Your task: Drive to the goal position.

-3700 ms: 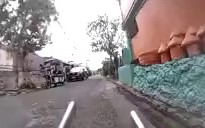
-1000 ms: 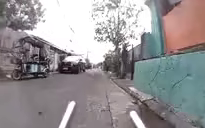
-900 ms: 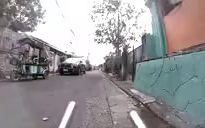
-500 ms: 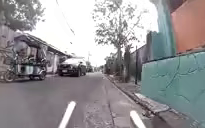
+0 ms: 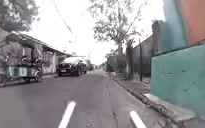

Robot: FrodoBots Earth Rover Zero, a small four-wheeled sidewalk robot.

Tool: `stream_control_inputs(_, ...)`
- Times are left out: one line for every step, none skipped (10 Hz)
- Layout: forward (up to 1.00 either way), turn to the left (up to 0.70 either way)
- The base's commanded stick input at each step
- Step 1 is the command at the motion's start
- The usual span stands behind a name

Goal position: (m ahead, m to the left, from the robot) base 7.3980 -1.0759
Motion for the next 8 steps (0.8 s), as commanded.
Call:
stream_control_inputs(0.85,0.00)
stream_control_inputs(0.85,0.00)
stream_control_inputs(0.85,0.00)
stream_control_inputs(0.85,0.00)
stream_control_inputs(0.85,0.00)
stream_control_inputs(0.85,0.00)
stream_control_inputs(0.85,0.00)
stream_control_inputs(0.85,0.00)
